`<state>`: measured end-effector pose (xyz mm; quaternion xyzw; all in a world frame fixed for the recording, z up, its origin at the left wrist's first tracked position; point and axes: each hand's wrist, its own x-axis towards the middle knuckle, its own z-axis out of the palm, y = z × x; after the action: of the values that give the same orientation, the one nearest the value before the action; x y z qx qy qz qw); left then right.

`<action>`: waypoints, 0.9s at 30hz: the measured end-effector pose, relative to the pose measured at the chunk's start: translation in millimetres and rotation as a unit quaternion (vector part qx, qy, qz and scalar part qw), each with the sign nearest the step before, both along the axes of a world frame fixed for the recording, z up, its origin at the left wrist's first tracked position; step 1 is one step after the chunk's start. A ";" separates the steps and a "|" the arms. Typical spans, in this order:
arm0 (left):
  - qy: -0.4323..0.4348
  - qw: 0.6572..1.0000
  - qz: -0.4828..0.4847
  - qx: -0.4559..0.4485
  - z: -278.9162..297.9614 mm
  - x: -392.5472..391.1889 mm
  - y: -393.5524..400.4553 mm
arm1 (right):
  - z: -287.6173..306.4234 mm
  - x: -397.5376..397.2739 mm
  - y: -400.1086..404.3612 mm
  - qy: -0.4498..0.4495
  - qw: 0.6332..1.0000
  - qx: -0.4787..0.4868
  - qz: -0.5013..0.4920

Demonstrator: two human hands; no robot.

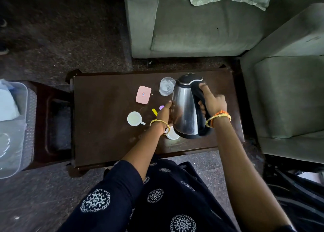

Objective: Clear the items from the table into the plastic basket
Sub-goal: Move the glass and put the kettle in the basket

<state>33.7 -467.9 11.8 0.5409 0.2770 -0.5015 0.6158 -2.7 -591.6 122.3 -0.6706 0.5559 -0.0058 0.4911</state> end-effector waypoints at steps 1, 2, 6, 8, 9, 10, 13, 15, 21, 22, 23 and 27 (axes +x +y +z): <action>-0.010 1.000 0.011 0.016 -2.8 2.5 8.8 | -2.9 -6.8 10.1 -0.013 1.000 -0.015 -0.004; -0.023 0.999 0.016 0.033 -6.3 4.6 17.8 | -5.8 -12.9 21.0 -0.027 0.999 -0.027 -0.007; -0.075 0.991 0.044 0.104 -18.0 7.7 60.5 | -19.0 -30.4 69.3 -0.126 0.991 -0.003 -0.047; -0.101 0.983 0.062 0.138 -20.9 6.3 88.0 | -23.9 -35.1 96.0 -0.162 0.985 0.017 -0.053; -0.122 0.977 0.068 0.163 -22.9 5.4 104.3 | -26.3 -36.1 110.1 -0.178 0.982 0.027 -0.054; -0.144 0.968 0.070 0.191 -24.5 3.9 118.9 | -28.2 -36.7 121.8 -0.194 0.979 0.039 -0.055; -0.185 0.938 0.124 0.265 -22.5 -2.4 174.8 | -33.6 -33.1 171.5 -0.223 0.971 0.085 -0.010; -0.208 0.923 0.153 0.287 -18.1 -5.1 193.7 | -36.6 -30.9 189.6 -0.242 0.965 0.101 0.021; -0.218 0.871 0.292 0.329 -2.3 -9.8 301.1 | -37.9 -2.6 292.0 -0.255 0.941 0.164 0.149; -0.215 0.861 0.327 0.324 1.8 -9.2 319.8 | -36.9 4.5 310.5 -0.258 0.937 0.170 0.164; -0.216 0.847 0.362 0.323 5.5 -7.0 338.8 | -34.9 11.9 329.9 -0.264 0.932 0.178 0.174; -0.228 0.782 0.448 0.368 17.6 4.8 416.4 | -26.5 37.6 402.0 -0.295 0.904 0.203 0.233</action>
<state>38.5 -51.5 29.4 0.6403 0.5030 0.1089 0.5703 34.9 -189.5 95.8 -0.6343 0.2022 0.0243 0.7458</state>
